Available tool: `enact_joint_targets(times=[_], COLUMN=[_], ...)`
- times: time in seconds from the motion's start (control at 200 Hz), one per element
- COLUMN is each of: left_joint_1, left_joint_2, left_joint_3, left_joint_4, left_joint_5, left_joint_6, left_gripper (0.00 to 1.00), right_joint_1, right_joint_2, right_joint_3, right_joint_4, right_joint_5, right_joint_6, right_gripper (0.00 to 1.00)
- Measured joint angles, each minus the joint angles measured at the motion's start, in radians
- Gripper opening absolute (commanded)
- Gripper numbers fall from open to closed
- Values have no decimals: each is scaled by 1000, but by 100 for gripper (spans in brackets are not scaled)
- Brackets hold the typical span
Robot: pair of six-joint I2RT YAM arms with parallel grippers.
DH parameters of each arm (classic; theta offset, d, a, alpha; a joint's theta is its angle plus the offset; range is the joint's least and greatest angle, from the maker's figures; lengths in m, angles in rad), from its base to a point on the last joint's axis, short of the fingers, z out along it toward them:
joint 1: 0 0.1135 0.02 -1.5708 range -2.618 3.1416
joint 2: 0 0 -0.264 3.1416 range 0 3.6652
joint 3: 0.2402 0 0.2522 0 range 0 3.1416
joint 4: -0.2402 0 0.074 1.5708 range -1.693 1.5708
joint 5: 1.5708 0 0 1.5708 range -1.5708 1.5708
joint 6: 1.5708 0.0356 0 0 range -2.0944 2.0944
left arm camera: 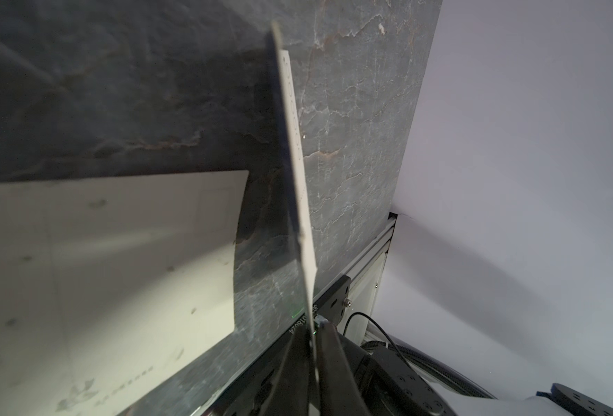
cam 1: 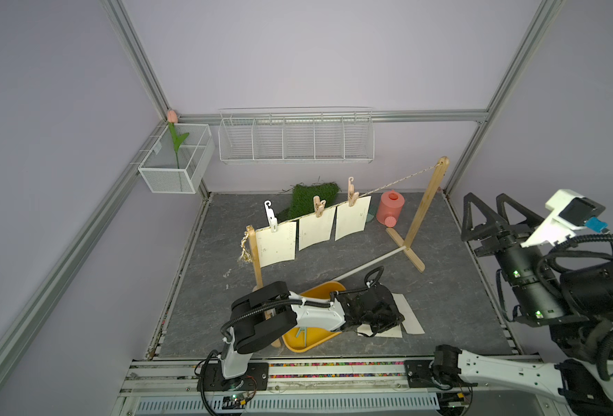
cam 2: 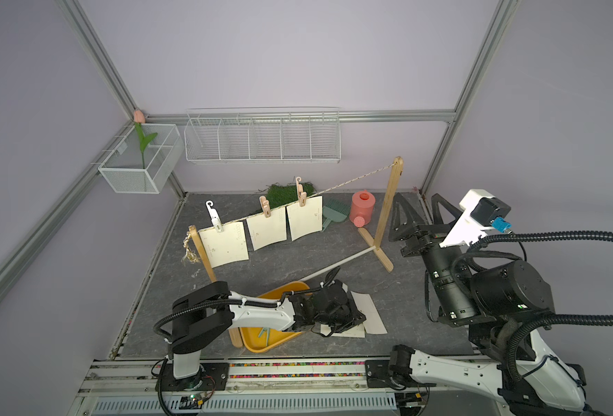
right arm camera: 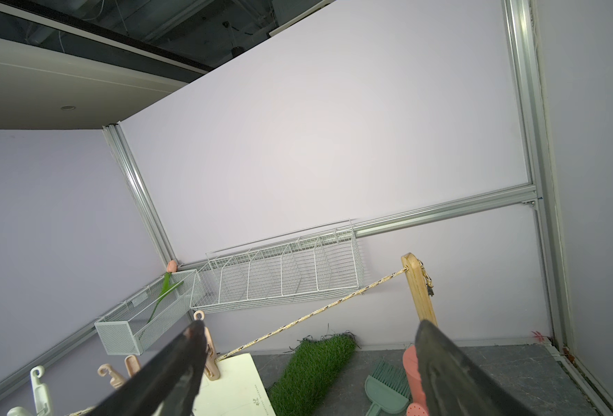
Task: Remove the postcards from the strings
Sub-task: Place the postcard at the center of the board.
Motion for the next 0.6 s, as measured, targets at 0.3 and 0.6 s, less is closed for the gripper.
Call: enact_joint_targets(times=[0.3,0.6], left_joint_1=[0,1], left_joint_2=[-2,-78], left_joint_3=[-1,-18], left_joint_4=[-3,-75], left_joint_5=[-24,-90], left_joint_6=[-10,5], left_gripper=[29,35], right_joint_1=[0,0], right_joint_2=[12,21], right_joint_3=[0,5], right_joint_4=[-13,-24], right_joint_5=[0,0], right_joint_6=[1,8], right_gripper=[91,91])
